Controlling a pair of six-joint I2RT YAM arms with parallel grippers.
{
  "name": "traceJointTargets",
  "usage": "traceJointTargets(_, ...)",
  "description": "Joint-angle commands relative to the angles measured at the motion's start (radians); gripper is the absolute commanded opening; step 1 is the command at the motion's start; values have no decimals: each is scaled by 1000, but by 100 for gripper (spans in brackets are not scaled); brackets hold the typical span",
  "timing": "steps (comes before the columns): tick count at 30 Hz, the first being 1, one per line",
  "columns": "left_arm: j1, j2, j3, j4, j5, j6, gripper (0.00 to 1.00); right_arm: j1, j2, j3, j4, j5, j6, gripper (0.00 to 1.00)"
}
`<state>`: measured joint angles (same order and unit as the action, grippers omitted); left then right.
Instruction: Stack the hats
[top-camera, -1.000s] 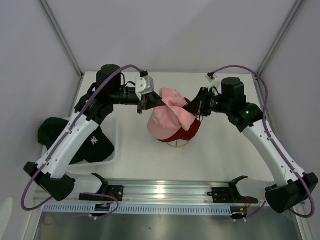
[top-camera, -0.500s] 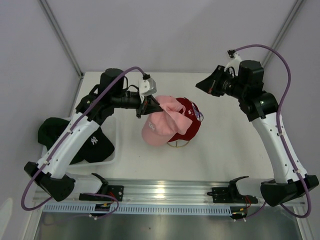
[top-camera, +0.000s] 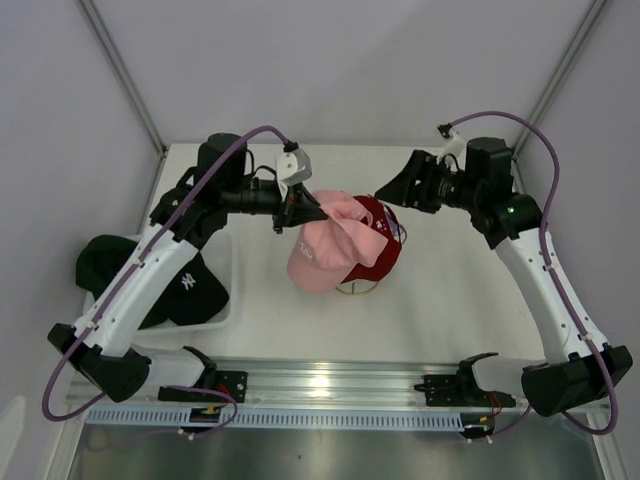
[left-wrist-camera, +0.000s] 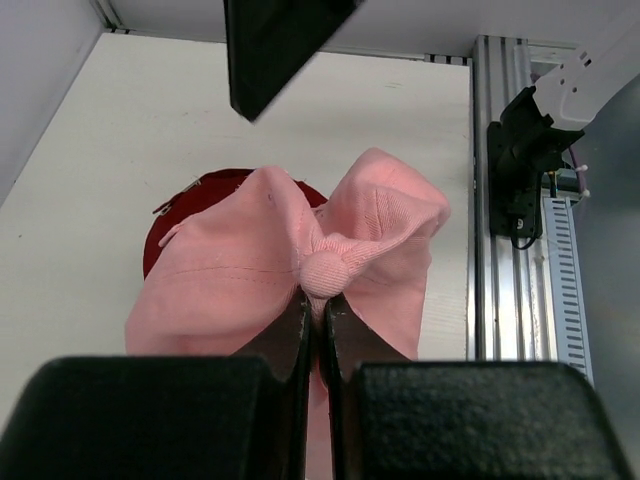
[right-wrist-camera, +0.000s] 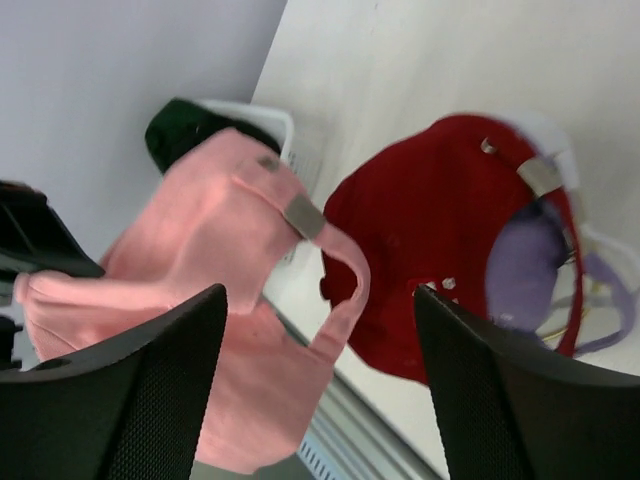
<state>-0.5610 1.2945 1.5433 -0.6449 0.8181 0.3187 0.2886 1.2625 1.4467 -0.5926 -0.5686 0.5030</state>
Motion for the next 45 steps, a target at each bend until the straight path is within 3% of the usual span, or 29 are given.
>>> traceJointTargets(1,-8,15,105,31,44,20,2,40,-74,-60,92,-86,20,80)
traceJointTargets(9,-8,65,201,13,73,20,2,103,-69,-112,103,-109,67,78)
traceJointTargets(12,-11,75,199,24,90,10,2,101,-95,-210,281,-174,222,82)
traceJointTargets(14,-19,87,201,14,87,11,2,101,-107,-270,427,-192,342,76)
traceJointTargets(17,-31,106,198,-16,75,29,2,101,-121,-281,504,-152,391,45)
traceJointTargets(18,-36,109,195,-25,55,37,2,101,-123,-255,496,-139,385,35)
traceJointTargets(19,-40,112,193,-42,44,49,2,100,-121,-235,466,-116,372,18)
traceJointTargets(21,-40,117,187,-61,18,62,1,90,-115,-162,416,-96,315,0)
traceJointTargets(32,-40,103,150,-107,-86,42,2,-2,-61,18,146,48,76,0)
traceJointTargets(36,-43,95,147,-73,-30,8,3,-5,-34,27,41,90,5,0)
traceJointTargets(38,-46,82,156,-53,-34,-7,2,-6,-35,-9,31,70,0,12)
traceJointTargets(39,-48,75,164,-38,-37,-9,2,-6,-43,-26,45,38,5,30)
traceJointTargets(42,-48,63,192,-18,-56,-3,2,-6,-67,-103,101,-26,66,58)
traceJointTargets(43,-47,65,198,-15,-65,-1,2,-5,-87,-121,121,-52,93,76)
traceJointTargets(45,-47,81,240,-33,-85,3,2,-5,-107,-172,183,-77,211,94)
